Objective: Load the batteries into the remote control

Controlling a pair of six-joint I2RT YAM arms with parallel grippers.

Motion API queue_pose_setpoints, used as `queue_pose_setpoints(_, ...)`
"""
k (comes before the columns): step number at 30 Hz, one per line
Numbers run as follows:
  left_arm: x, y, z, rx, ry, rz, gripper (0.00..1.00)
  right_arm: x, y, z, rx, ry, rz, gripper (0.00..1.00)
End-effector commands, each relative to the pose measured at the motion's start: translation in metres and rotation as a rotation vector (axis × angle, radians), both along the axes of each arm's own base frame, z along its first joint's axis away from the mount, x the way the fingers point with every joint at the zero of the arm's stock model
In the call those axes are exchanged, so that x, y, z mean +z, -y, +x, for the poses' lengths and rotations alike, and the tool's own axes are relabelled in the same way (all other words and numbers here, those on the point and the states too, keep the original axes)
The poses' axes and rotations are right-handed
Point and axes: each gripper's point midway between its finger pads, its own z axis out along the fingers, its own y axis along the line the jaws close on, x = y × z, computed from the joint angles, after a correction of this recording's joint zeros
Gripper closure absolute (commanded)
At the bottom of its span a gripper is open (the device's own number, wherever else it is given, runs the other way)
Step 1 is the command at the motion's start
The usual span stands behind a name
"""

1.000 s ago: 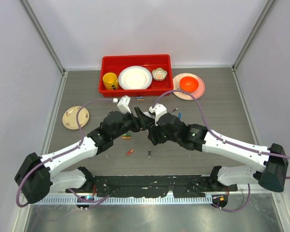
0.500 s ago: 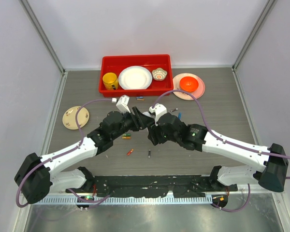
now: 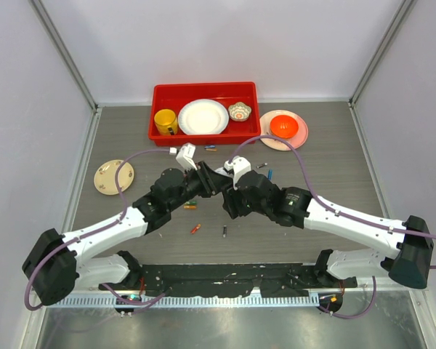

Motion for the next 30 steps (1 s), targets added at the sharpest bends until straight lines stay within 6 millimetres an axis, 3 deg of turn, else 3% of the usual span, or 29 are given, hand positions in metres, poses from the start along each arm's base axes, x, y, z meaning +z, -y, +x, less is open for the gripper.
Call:
queue_pose_setpoints(1,0.006,-0.002,0.005,0.022,0.039,-0.035,1.0,0.03,-0.005,0.0,-0.009,0.044,0.087,0.43)
queue_pose_setpoints(6,0.008,-0.013,0.009,0.081,0.055,-0.052,1.0,0.055,-0.009,-0.007,0.007,0.039,0.187,0.27)
queue_pose_setpoints(7,0.008,-0.015,0.01,0.091,0.06,-0.053,1.0,0.061,-0.011,-0.01,0.017,0.035,0.208,0.19)
queue_pose_setpoints(12,0.015,-0.029,0.013,0.151,0.082,-0.085,1.0,0.075,-0.01,-0.016,0.019,0.026,0.272,0.17)
queue_pose_setpoints(14,0.011,-0.035,0.012,0.171,0.081,-0.093,1.0,0.072,-0.008,-0.015,-0.009,0.016,0.296,0.16)
queue_pose_setpoints(16,0.02,-0.042,0.013,0.199,0.114,-0.133,1.0,0.072,-0.005,-0.015,-0.032,0.011,0.325,0.16)
queue_pose_setpoints(17,0.013,-0.045,0.01,0.204,0.112,-0.135,1.0,0.075,-0.007,-0.014,-0.039,0.017,0.356,0.16)
queue_pose_setpoints(19,0.022,-0.052,0.008,0.221,0.14,-0.179,1.0,0.066,-0.003,-0.013,-0.089,-0.006,0.39,0.16)
queue_pose_setpoints(20,0.015,-0.054,0.006,0.222,0.139,-0.178,1.0,0.061,-0.003,-0.011,-0.11,-0.009,0.415,0.16)
queue_pose_setpoints(24,0.026,-0.064,0.0,0.235,0.207,-0.252,1.0,0.063,-0.002,-0.009,-0.192,-0.038,0.597,0.19)
queue_pose_setpoints(27,0.019,-0.068,-0.003,0.239,0.228,-0.26,1.0,0.067,-0.006,-0.013,-0.184,-0.052,0.714,0.21)
queue_pose_setpoints(30,0.01,-0.067,-0.002,0.235,0.234,-0.242,1.0,0.054,-0.003,-0.013,-0.217,-0.081,0.715,0.23)
